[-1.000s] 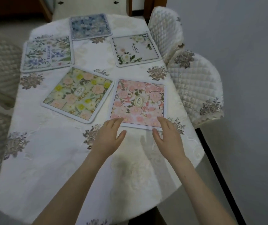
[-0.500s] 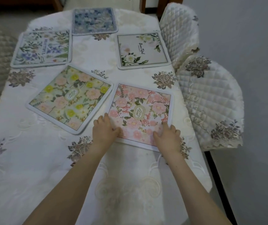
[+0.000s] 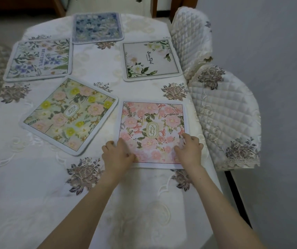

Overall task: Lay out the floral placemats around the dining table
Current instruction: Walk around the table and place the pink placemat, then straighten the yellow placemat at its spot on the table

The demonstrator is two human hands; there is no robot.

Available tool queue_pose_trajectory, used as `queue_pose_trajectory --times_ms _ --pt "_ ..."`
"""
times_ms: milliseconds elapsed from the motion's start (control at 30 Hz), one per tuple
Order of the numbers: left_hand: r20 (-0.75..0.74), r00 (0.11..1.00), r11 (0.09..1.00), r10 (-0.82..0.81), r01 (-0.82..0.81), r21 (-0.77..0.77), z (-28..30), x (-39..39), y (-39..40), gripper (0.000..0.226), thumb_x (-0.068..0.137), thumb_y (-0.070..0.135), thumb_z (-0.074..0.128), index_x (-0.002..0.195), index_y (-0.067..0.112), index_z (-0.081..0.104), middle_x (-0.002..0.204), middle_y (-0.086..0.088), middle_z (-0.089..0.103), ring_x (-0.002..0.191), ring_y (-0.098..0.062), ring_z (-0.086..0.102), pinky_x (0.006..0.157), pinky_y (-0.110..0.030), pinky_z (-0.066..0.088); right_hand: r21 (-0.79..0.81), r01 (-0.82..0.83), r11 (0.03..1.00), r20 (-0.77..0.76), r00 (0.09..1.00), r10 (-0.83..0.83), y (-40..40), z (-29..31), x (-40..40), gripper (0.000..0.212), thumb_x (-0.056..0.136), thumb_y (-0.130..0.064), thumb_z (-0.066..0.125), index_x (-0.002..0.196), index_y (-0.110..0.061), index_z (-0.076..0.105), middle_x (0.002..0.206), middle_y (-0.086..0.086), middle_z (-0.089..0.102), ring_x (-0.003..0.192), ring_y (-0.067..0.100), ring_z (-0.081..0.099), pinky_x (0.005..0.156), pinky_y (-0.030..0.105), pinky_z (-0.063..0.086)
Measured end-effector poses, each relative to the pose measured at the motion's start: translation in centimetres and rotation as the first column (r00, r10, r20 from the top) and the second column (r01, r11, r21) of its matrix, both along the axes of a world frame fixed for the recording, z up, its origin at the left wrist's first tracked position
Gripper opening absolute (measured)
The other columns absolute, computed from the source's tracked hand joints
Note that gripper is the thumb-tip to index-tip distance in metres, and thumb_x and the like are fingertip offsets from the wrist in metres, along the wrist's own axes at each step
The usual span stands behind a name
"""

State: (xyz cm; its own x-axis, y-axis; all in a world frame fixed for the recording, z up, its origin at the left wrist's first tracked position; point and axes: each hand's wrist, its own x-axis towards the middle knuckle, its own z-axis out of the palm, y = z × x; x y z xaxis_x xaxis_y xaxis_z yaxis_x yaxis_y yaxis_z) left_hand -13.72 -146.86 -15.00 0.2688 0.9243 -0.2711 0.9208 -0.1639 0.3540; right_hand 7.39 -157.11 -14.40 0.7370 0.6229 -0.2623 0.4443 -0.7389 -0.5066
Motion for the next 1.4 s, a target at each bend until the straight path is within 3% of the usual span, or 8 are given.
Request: queue_pose_trajectory --times_ms 267,367,467,567,667,800,1000,1400 --pt "0.047 0.998 0.999 -0.037 0.037 -0.011 -0.7 2.5 -3.5 0.063 0.072 0.046 0.067 0.12 0.014 0.042 0.129 -0.027 0.033 0.118 -0.037 0.028 0.091 -0.045 0.035 0.032 -0.06 0.998 0.033 0.998 0.059 0.2 0.2 4.3 0.053 0.079 -0.022 0.064 0.13 -0.023 0.048 0.134 0.018 0.04 0.123 0.039 0.03 0.101 0.048 0.036" --pt "0.064 0.997 0.999 -0.044 0.044 -0.013 -0.7 2.8 -3.7 0.062 0.071 0.045 0.066 0.119 0.013 0.042 0.126 -0.025 0.033 0.117 -0.036 0.028 0.092 -0.045 0.034 -0.054 -0.087 0.995 0.043 0.995 0.089 0.2 0.0 4.7 0.055 0.08 -0.024 0.062 0.132 -0.022 0.046 0.136 0.019 0.038 0.124 0.039 0.03 0.102 0.048 0.036" --pt "0.016 0.987 0.983 -0.157 0.155 0.098 -0.5 2.2 -3.4 0.061 0.072 0.049 0.061 0.118 0.013 0.045 0.118 -0.021 0.04 0.113 -0.037 0.035 0.09 -0.043 0.035 -0.155 -0.195 0.969 0.163 0.962 0.219 -0.1 -0.3 4.1 0.058 0.083 -0.027 0.057 0.138 -0.018 0.039 0.144 0.021 0.033 0.131 0.04 0.028 0.107 0.049 0.028" --pt "0.002 0.957 0.949 -0.292 0.289 0.125 -0.7 2.1 -2.9 0.069 0.077 0.055 0.055 0.136 0.024 0.038 0.147 -0.023 0.028 0.139 -0.042 0.021 0.112 -0.048 0.024 -0.176 -0.354 0.918 0.243 0.888 0.389 -0.1 -0.6 2.4 0.06 0.088 -0.033 0.05 0.143 -0.021 0.03 0.154 0.015 0.023 0.142 0.038 0.016 0.114 0.052 0.017" --pt "0.016 0.925 0.92 -0.381 0.377 0.103 -1.3 2.3 -2.4 0.078 0.081 0.062 0.051 0.146 0.031 0.021 0.159 -0.014 0.008 0.147 -0.031 0.0 0.119 -0.045 0.006 -0.163 -0.48 0.862 0.217 0.835 0.506 0.0 -1.2 0.1 0.058 0.092 -0.043 0.038 0.146 -0.03 0.021 0.159 0.006 0.016 0.146 0.033 0.006 0.117 0.052 0.01" --pt "0.005 0.908 0.905 -0.418 0.416 0.088 -2.0 2.2 -2.4 0.073 0.084 0.06 0.047 0.145 0.029 0.024 0.159 -0.012 0.013 0.147 -0.028 0.005 0.118 -0.042 0.012 -0.216 -0.535 0.817 0.191 0.797 0.573 -0.1 -2.2 -1.4 0.058 0.094 -0.047 0.028 0.148 -0.032 0.012 0.16 0.003 0.009 0.147 0.029 -0.002 0.119 0.051 0.003" --pt "0.047 0.921 0.922 -0.387 0.385 0.037 0.1 0.4 -0.5 0.073 0.082 0.054 0.055 0.143 0.024 0.028 0.153 -0.013 0.027 0.143 -0.028 0.019 0.117 -0.04 0.018 -0.196 -0.503 0.842 0.163 0.83 0.534 0.9 0.2 -2.8 0.06 0.094 -0.044 0.034 0.148 -0.03 0.011 0.159 0.008 0.014 0.145 0.034 0.009 0.117 0.052 0.014" --pt "-0.014 0.971 0.963 -0.239 0.238 0.128 6.0 -15.6 10.8 0.076 0.082 0.049 0.06 0.143 0.015 0.03 0.147 -0.015 0.037 0.135 -0.031 0.032 0.11 -0.043 0.033 0.029 -0.58 0.814 0.136 0.809 0.572 9.5 5.4 -17.6 0.056 0.097 -0.04 0.034 0.149 -0.025 0.017 0.158 0.007 0.017 0.146 0.028 0.011 0.118 0.045 0.015"
